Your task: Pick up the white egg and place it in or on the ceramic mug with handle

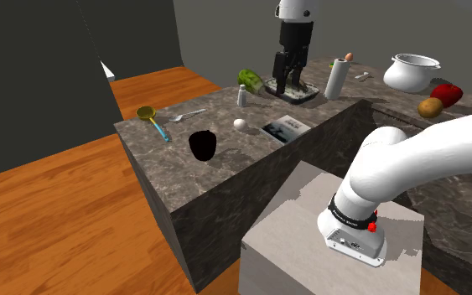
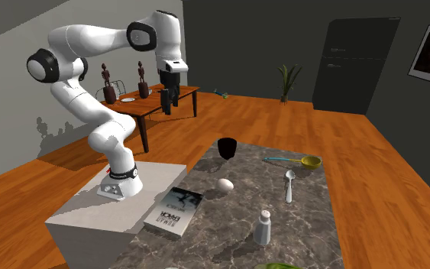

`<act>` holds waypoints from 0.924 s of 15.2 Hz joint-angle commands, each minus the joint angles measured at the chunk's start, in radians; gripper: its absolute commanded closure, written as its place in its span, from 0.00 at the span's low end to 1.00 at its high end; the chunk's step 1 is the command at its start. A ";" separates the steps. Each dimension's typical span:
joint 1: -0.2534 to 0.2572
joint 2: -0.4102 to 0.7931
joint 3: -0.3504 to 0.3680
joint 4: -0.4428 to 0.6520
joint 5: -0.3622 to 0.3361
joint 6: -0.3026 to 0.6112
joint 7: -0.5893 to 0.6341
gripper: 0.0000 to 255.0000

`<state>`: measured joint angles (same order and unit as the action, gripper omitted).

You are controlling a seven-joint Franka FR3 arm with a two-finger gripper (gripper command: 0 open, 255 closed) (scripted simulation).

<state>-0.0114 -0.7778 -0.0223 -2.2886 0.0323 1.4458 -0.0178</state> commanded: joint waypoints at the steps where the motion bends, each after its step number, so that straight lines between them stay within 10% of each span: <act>1: 0.000 0.000 0.000 0.000 0.000 0.000 0.000 0.00; 14: -0.025 0.348 -0.125 -0.048 0.020 0.392 -0.107 0.00</act>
<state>-0.0366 -0.4656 -0.1387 -2.3439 0.0461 1.8085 -0.1167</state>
